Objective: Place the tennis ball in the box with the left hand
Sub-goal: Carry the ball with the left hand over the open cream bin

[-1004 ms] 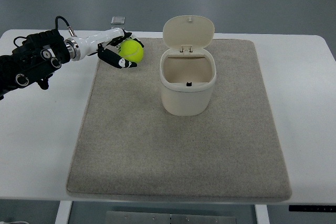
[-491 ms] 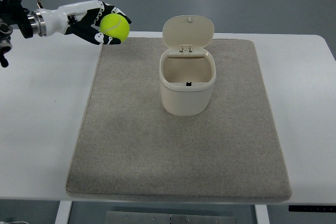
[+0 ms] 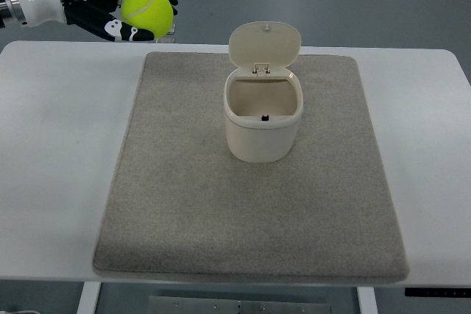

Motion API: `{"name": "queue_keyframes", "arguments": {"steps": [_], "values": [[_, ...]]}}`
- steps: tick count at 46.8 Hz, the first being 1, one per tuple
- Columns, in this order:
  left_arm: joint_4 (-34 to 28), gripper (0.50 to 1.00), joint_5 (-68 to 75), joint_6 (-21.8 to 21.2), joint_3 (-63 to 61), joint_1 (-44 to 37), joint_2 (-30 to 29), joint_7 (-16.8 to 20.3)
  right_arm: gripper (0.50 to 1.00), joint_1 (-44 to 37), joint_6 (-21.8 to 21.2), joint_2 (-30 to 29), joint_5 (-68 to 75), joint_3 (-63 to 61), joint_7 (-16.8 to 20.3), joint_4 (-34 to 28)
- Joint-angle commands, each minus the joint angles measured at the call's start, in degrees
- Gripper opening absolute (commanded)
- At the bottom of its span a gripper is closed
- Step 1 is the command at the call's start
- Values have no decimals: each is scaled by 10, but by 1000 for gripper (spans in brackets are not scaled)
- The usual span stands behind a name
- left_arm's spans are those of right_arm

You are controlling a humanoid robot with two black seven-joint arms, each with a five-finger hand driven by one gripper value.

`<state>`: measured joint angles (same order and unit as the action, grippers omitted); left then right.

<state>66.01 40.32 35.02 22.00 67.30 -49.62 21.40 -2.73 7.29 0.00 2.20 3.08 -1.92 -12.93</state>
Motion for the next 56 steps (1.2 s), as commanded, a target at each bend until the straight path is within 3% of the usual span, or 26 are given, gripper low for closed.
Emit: {"name": "queue_keyframes", "arguments": {"steps": [1,23,56], "values": [[14,500,-1,0,1,0,-6,0,901,0,0,0,0,0,0,0],[68,500,-1,0,-5,-9,-3,0,901,0,0,0,0,0,0,0],[21,500,5,0,-9,-30,96,-7,901,0,0,0,0,0,0,0]]}}
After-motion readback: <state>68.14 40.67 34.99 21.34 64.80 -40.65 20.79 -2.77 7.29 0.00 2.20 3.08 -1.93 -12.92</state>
